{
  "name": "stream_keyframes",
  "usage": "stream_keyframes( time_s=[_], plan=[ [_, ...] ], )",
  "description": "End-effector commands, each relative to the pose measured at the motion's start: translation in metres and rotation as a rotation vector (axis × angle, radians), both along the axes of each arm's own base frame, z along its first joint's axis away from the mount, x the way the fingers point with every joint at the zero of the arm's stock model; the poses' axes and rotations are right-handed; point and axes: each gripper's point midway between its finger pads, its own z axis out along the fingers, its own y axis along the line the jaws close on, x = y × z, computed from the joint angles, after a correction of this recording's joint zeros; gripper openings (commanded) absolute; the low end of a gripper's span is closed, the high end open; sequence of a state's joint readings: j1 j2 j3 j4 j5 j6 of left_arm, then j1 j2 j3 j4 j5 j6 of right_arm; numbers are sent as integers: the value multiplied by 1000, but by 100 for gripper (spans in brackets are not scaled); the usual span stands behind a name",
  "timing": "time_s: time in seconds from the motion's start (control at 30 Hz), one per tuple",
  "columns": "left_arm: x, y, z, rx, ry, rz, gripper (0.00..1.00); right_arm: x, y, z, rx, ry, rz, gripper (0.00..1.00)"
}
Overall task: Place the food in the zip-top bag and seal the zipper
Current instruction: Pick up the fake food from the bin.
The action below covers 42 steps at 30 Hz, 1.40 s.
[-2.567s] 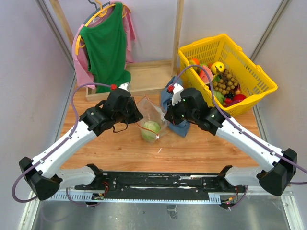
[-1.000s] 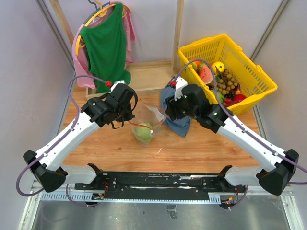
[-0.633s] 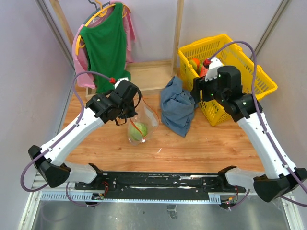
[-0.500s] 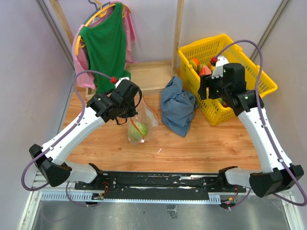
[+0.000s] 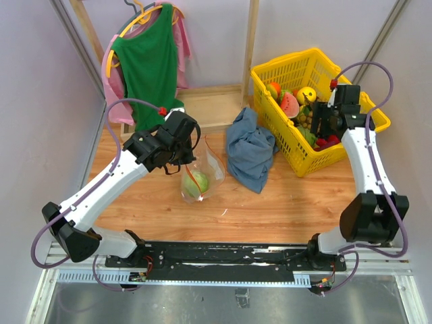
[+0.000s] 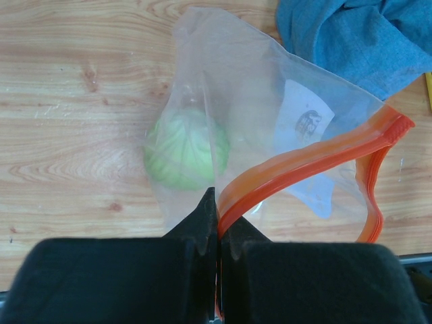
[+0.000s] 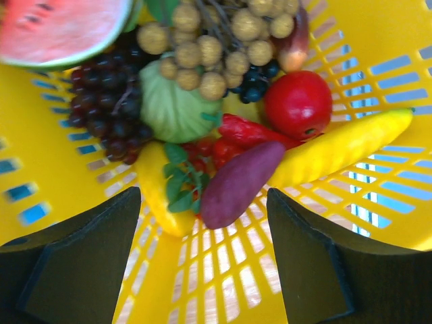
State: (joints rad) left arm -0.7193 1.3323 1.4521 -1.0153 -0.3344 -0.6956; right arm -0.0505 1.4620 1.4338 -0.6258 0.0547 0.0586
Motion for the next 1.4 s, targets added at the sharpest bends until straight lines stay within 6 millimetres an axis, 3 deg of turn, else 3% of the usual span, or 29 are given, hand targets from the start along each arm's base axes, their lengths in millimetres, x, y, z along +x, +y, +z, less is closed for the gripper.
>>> stream_keyframes(
  time_s=[0.0,0.23,0.5,0.67,0.77,0.9,1.17,1.37],
  plan=[
    [6,-4,7,-21,-35,-11,0,7,-33,-30,-51,79,-158,79],
    [6,-3,4,-19,-34,-14,0,10,-53,-83,-25,203,-256,79],
    [6,-5,5,-25,-36,-19,0,10,-39,-138,136,333,-228,76],
    [5,-5,4,-24,-33,-19,0,9,-37,-154,175,370,-221,75],
    [5,-4,3,-23,-32,-17,0,9,-35,-153,186,373,-205,70],
    [5,-5,2,-29,-30,-17,0,7,-33,-139,185,346,-188,47],
    [4,-10,3,-54,-27,-31,0,2,-31,-77,167,203,-156,38],
    [4,-11,2,-55,-28,-32,0,-3,-28,-56,163,113,-141,32]
  ],
)
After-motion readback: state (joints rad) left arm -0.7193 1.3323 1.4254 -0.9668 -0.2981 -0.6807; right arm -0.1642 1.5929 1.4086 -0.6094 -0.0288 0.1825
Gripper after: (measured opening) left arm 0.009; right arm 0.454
